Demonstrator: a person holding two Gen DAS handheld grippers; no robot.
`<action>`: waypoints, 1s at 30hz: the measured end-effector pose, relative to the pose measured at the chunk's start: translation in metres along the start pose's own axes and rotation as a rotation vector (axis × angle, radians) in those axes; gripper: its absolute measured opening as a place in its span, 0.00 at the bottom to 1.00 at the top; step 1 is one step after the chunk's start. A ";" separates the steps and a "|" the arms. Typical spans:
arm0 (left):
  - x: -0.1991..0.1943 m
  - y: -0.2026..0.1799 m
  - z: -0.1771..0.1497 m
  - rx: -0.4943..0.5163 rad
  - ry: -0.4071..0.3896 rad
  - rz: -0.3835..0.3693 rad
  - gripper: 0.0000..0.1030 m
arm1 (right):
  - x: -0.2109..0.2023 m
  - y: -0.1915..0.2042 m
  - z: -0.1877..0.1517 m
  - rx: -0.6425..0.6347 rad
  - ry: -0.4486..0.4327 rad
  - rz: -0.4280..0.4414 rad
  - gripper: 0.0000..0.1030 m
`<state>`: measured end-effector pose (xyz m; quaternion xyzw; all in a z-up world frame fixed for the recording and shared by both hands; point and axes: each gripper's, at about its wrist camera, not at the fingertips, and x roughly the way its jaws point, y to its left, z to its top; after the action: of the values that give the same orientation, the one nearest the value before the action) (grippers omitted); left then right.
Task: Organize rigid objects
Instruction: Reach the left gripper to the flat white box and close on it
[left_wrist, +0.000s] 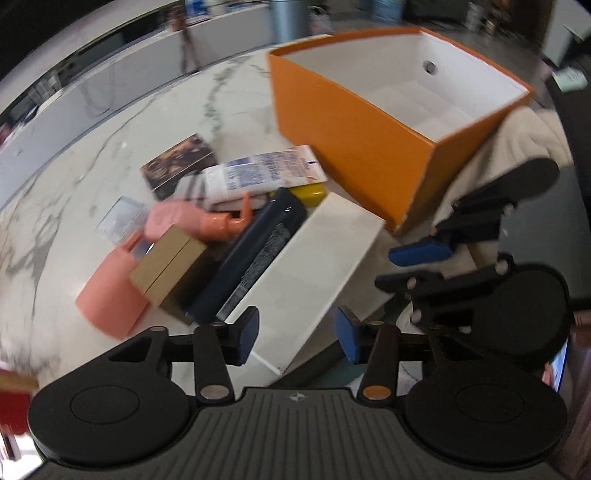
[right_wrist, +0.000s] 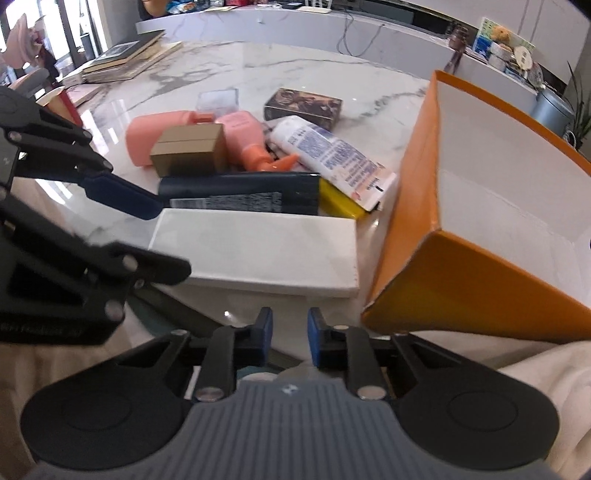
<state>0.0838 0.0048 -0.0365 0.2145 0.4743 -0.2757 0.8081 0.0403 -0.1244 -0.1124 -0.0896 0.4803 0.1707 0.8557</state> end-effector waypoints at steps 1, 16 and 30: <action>0.002 -0.002 0.002 0.030 0.003 -0.006 0.58 | 0.001 -0.002 0.000 0.009 0.001 -0.005 0.15; 0.039 -0.006 0.030 0.249 0.087 -0.084 0.70 | 0.015 -0.037 -0.002 0.175 -0.008 0.051 0.10; 0.074 -0.021 0.043 0.463 0.196 -0.097 0.69 | 0.028 -0.051 -0.005 0.246 -0.020 0.134 0.11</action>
<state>0.1276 -0.0557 -0.0842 0.3964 0.4843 -0.3930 0.6736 0.0691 -0.1675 -0.1399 0.0500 0.4939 0.1683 0.8516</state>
